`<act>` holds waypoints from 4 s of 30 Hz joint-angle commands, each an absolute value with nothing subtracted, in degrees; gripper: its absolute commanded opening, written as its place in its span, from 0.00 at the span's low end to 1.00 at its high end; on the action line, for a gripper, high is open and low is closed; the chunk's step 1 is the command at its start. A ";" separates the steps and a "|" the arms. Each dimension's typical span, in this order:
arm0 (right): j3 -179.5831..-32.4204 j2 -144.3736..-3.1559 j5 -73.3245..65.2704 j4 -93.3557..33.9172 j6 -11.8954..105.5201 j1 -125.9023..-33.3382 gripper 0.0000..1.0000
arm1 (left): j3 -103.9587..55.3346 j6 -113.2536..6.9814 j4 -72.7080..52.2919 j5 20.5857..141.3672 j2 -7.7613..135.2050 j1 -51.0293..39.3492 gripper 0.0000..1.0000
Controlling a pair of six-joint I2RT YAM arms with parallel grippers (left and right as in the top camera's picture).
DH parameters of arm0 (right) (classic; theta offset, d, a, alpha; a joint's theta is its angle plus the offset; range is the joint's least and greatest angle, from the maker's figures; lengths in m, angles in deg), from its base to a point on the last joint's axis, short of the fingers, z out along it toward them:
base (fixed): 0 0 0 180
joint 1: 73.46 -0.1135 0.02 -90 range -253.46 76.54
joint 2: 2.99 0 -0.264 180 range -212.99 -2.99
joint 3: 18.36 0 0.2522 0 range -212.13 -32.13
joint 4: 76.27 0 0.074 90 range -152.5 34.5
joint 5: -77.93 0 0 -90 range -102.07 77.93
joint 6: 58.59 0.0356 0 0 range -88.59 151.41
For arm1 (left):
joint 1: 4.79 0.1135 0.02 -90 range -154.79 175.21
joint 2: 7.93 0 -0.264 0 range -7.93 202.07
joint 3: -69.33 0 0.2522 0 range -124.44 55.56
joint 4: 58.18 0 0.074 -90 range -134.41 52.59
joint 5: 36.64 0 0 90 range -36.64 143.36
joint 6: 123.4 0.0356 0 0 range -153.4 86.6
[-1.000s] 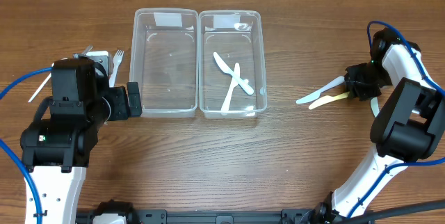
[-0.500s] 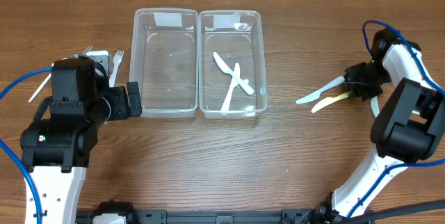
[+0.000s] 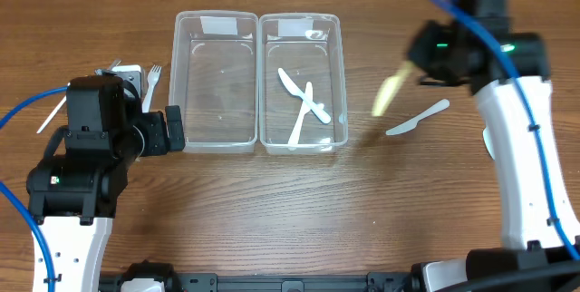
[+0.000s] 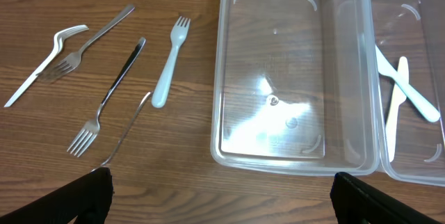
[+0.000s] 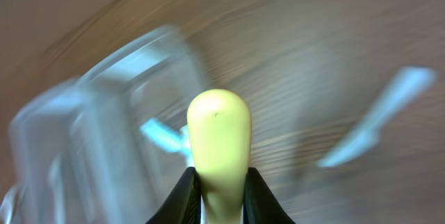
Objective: Pack container
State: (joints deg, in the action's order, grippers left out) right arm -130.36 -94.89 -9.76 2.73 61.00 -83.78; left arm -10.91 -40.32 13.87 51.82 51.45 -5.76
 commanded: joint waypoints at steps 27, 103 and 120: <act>-148.79 -120.33 -10.11 2.92 43.71 -99.13 0.46 | -12.20 -39.42 14.28 51.91 51.65 -5.17 1.00; -143.39 -133.05 -10.38 13.72 66.00 -60.38 0.06 | -12.20 -39.40 13.78 51.88 51.65 -5.17 1.00; -159.69 -113.51 -18.51 17.66 62.59 -81.51 0.16 | -12.20 -39.38 13.85 51.86 51.65 -5.17 1.00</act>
State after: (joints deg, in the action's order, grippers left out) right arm -160.28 -111.04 -14.11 16.28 60.74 -82.45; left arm -10.94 -40.32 13.91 51.84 51.47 -5.76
